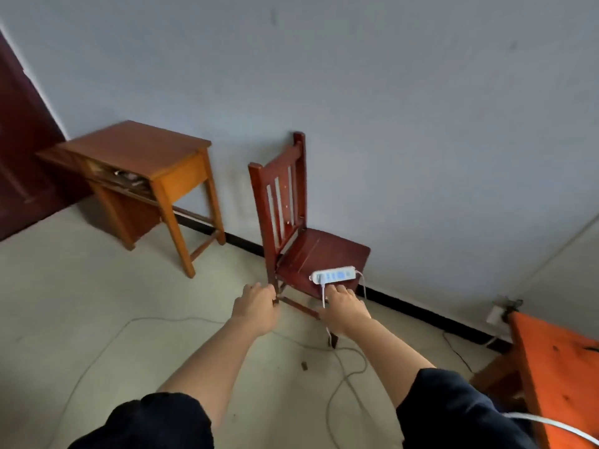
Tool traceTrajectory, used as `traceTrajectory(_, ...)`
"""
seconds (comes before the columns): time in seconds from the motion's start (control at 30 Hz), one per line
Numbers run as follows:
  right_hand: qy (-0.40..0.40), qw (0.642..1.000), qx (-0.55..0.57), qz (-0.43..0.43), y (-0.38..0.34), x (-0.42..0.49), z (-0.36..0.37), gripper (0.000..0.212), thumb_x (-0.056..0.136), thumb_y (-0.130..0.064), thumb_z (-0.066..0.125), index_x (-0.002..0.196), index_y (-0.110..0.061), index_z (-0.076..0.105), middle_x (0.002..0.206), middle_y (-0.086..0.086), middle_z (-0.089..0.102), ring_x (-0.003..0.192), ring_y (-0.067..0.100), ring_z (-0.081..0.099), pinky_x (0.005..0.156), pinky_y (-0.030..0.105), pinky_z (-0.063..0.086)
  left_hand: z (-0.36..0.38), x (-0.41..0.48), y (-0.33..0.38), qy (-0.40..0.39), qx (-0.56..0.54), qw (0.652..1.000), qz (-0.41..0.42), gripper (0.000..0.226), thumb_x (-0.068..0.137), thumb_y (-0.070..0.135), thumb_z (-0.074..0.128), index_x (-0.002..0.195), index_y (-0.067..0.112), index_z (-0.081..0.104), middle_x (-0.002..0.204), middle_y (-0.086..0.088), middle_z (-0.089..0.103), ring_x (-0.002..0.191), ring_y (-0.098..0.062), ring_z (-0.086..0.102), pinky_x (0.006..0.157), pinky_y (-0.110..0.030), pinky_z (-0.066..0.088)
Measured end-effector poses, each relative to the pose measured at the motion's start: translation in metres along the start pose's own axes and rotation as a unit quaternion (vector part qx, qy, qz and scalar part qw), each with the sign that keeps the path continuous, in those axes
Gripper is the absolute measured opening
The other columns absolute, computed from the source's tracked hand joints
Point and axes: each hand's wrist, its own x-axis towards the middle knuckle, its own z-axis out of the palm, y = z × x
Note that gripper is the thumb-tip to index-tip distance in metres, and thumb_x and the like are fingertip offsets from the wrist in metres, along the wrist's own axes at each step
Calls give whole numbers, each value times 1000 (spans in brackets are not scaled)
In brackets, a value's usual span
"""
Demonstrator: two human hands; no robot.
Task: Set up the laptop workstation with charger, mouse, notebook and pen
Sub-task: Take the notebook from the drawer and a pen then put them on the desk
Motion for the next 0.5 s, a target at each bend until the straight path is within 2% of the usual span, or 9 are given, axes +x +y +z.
traceTrajectory(0.2,-41,994,-31,-96,-164,90,19,47,94,-35,46,133,-9,41,136,12,44,127,31,40,101,46,38,-61,50,-155,10,16,995,-96,32,95,27,44,124,16,53,126,-7,52,118,-24,44,92,-37,45)
traceTrajectory(0.5,-60,964,-90,-245,-367,227,15,50,95,-38,46,137,-11,40,135,10,47,121,29,46,101,44,44,-144,136,-331,57,10,979,-195,33,96,27,45,126,15,52,128,-8,51,119,-23,44,90,-36,44)
